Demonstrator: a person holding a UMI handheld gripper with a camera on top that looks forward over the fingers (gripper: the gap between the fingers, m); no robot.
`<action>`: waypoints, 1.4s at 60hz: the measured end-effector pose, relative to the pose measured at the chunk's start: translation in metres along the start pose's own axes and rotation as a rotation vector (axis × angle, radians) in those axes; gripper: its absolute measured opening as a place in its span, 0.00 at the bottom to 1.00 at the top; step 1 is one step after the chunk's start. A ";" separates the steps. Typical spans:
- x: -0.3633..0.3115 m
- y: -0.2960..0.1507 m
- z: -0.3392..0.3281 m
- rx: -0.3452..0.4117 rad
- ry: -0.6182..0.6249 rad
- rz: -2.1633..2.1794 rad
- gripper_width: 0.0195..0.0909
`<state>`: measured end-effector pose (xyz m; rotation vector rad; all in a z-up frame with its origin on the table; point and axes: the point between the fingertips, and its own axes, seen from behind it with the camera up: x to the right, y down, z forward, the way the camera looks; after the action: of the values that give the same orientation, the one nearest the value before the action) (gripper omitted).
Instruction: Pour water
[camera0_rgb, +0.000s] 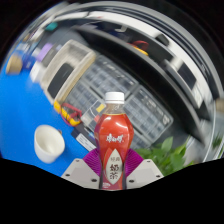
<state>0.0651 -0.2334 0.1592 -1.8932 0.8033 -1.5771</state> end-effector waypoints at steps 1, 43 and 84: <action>0.000 0.000 0.000 0.008 -0.008 0.061 0.10; -0.029 0.049 0.015 0.102 -0.071 0.694 0.16; -0.047 0.080 -0.108 -0.082 0.024 0.745 0.87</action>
<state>-0.0559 -0.2560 0.0871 -1.3694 1.3948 -1.1016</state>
